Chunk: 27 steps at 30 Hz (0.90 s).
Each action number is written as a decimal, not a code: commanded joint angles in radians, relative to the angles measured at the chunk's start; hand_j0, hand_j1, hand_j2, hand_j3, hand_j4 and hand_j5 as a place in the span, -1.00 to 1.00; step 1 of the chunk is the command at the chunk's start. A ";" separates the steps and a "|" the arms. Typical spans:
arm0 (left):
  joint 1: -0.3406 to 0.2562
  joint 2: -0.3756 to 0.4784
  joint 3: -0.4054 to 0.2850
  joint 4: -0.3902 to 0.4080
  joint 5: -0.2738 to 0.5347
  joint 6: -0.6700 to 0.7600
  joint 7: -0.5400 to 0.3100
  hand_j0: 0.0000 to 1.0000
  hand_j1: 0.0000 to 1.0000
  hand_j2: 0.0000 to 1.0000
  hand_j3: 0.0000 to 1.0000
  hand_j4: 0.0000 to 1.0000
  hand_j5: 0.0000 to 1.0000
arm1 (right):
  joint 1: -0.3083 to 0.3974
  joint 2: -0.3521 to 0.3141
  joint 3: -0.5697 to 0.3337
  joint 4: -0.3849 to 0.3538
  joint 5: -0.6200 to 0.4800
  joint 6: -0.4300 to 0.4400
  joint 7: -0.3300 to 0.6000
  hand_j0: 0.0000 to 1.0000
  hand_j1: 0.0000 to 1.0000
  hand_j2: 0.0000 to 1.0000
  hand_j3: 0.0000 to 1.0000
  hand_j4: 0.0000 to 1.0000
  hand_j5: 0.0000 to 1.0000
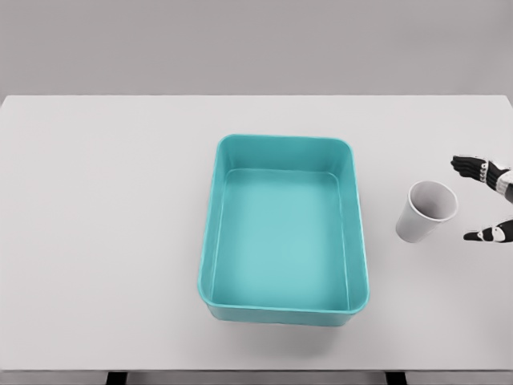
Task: Put the paper cup into the basket with your right arm
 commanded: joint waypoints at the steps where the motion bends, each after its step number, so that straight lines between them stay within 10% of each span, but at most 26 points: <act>1: 0.000 0.000 0.000 0.000 0.000 0.000 0.000 1.00 1.00 1.00 1.00 1.00 1.00 | 0.000 -0.016 0.003 0.015 -0.006 0.002 -0.001 1.00 1.00 1.00 1.00 1.00 1.00; 27: 0.000 0.000 0.000 0.000 0.000 0.000 0.000 1.00 1.00 1.00 1.00 1.00 1.00 | -0.011 0.104 0.028 0.098 0.068 0.002 -0.043 1.00 1.00 1.00 1.00 1.00 1.00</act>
